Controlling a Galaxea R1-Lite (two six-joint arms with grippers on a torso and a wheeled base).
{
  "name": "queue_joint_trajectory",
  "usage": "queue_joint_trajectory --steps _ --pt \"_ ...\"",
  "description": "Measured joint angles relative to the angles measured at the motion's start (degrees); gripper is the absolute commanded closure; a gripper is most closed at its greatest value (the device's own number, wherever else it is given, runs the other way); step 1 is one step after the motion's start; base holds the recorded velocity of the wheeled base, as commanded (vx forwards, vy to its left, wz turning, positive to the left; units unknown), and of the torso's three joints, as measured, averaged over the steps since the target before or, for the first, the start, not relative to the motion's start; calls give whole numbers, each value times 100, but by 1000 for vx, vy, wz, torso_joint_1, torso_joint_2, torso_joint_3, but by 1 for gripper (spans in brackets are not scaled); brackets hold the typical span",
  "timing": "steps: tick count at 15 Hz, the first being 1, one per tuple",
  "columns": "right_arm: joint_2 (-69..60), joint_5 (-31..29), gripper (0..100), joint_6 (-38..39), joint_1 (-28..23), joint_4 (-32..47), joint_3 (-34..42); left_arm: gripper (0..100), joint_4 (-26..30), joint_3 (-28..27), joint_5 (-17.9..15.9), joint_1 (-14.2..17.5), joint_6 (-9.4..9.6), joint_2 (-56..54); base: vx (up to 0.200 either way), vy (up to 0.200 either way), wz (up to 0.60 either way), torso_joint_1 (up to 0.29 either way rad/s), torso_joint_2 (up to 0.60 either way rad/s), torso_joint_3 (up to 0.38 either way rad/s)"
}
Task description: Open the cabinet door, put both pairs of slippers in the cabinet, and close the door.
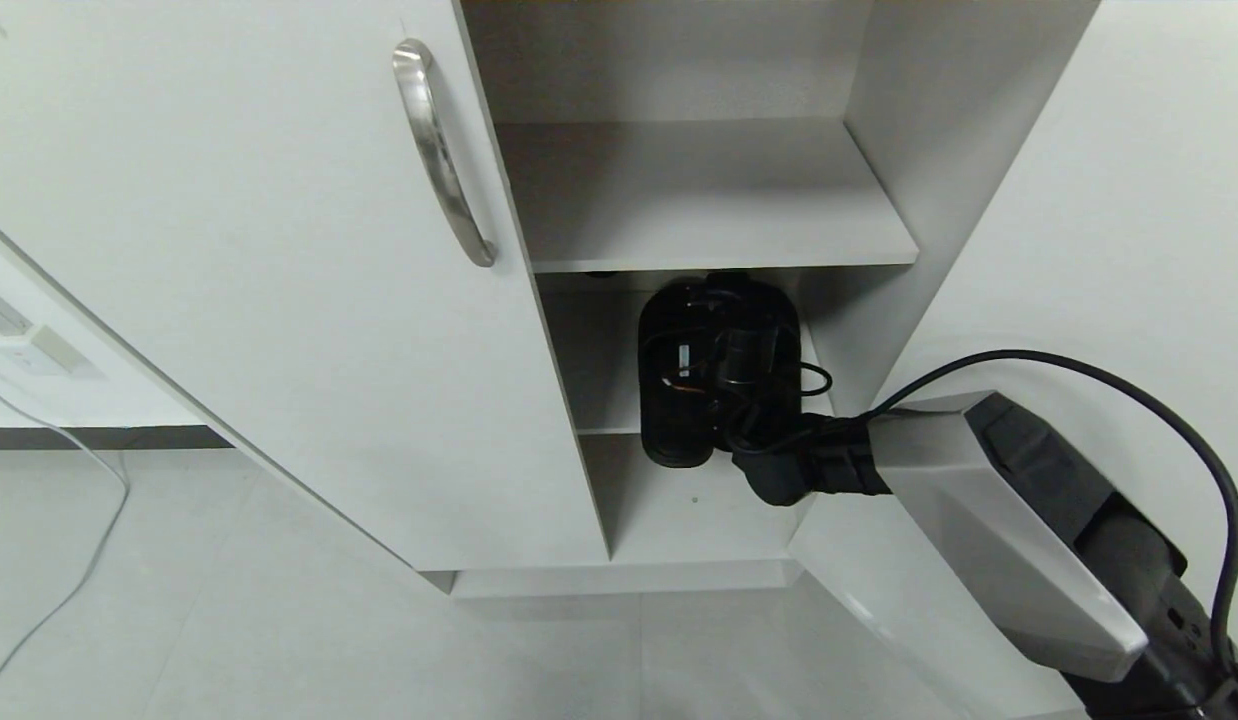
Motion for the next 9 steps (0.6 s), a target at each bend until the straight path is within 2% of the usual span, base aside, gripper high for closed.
queue_joint_trajectory --steps 5,6,9 --pt "95 24 100 0 -33 2 -55 100 -2 0 0 0 0 0 0 0 0 0 0 0" --pt "105 26 0 2 -30 2 -55 100 0 0 0 0 0 0 0 0 0 0 0 0" --pt "133 28 0 7 -30 2 -57 100 0 0 0 0 1 0 0 0 0 0 0 0"
